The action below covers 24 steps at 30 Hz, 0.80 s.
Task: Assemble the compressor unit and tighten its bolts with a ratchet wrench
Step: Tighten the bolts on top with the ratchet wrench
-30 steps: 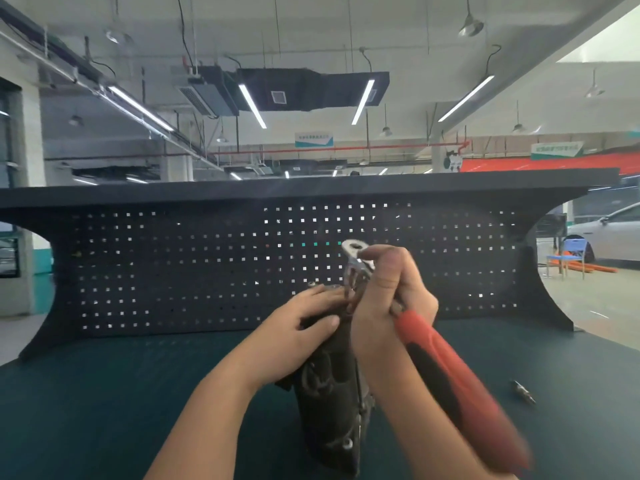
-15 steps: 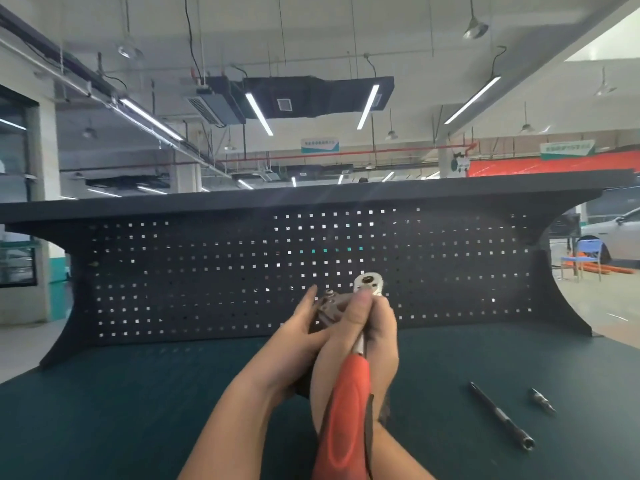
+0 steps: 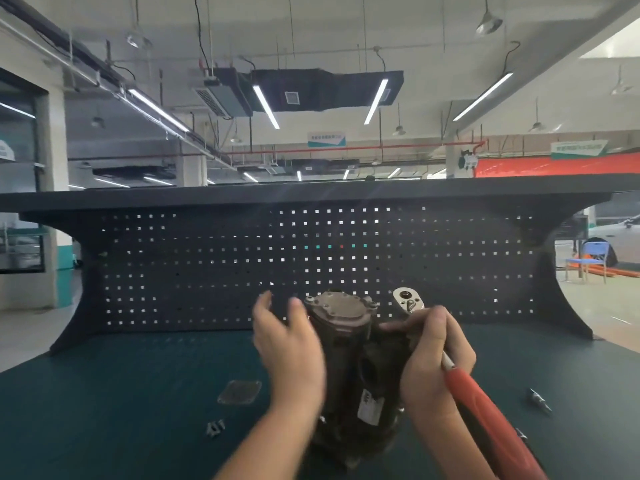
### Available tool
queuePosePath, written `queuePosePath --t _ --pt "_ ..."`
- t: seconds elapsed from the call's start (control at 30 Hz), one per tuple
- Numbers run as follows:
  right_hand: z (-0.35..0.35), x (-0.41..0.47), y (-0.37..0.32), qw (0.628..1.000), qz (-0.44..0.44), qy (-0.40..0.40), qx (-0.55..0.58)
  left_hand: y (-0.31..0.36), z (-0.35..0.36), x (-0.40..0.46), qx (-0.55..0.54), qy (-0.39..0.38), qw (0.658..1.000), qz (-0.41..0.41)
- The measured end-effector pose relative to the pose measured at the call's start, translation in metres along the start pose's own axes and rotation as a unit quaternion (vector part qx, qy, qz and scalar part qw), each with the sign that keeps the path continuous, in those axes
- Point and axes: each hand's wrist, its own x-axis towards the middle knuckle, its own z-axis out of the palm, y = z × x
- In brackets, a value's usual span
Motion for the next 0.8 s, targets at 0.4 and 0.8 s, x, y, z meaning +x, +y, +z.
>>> queuePosePath --t 0.4,0.8 --pt "-0.005 0.032 0.015 0.987 0.138 0.022 0.077 -0.034 -0.010 0.036 0.168 -0.382 0.893 -0.166" --pt "-0.010 0.058 0.023 0.910 0.357 0.026 0.209 0.014 -0.009 0.032 0.000 -0.332 0.941 0.060"
